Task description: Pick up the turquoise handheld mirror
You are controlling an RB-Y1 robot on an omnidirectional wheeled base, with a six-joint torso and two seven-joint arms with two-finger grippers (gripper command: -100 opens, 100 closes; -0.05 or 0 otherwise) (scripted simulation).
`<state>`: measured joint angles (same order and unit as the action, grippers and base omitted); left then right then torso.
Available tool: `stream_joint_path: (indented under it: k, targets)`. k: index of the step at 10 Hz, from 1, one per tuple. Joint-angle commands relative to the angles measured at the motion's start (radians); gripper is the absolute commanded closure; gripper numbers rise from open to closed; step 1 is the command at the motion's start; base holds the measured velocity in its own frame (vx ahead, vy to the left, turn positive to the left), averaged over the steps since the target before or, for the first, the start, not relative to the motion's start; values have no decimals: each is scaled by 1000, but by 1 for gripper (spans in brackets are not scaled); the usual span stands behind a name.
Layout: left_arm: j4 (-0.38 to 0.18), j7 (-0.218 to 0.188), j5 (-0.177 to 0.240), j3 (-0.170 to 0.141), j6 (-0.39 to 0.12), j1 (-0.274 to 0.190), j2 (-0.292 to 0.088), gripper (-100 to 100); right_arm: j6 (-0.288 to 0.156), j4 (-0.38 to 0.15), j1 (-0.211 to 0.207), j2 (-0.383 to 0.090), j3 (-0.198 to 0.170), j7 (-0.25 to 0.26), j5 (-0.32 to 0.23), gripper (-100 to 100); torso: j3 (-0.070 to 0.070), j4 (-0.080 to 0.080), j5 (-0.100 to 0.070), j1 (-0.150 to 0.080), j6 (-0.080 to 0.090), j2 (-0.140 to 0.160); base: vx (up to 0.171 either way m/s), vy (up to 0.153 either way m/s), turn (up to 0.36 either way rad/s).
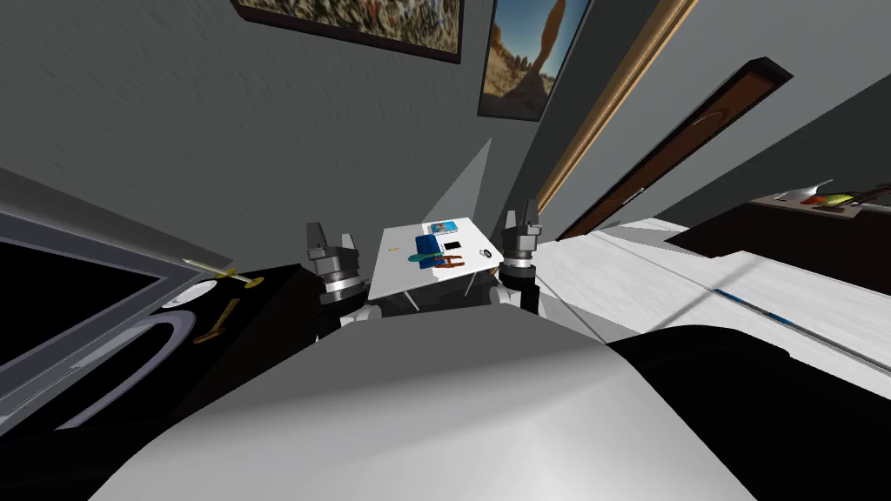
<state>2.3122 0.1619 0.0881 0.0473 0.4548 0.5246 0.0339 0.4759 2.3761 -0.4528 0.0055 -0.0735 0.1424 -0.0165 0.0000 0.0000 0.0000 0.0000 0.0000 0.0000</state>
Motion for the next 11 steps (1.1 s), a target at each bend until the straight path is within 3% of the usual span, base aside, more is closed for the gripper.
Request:
stream_joint_path:
  k: [1, 6, 10, 11]
  targets:
    - [-4, 1, 0, 3, -12, -14, -40, -100, 0, 0, 0, 0, 0, 0, 0, 0, 0, 0, 0, 0, 0, 0, -58, -13, 54]
    - [-51, 7, 2, 28, -115, -125, -167, -100, 0, 0, 0, 0, 0, 0, 0, 0, 4, 2, -1, -4, 0, 7, -116, -54, 101]
    - [-134, 6, 8, 57, -250, -269, -222, -100, 0, 0, 0, 0, 0, 0, 0, 0, 3, 1, -1, -4, 0, 6, -105, -57, 142]
    - [-134, 6, 8, 57, -268, -282, -222, -100, 0, 0, 0, 0, 0, 0, 0, 0, 3, 1, -1, -4, 0, 6, -63, -53, 33]
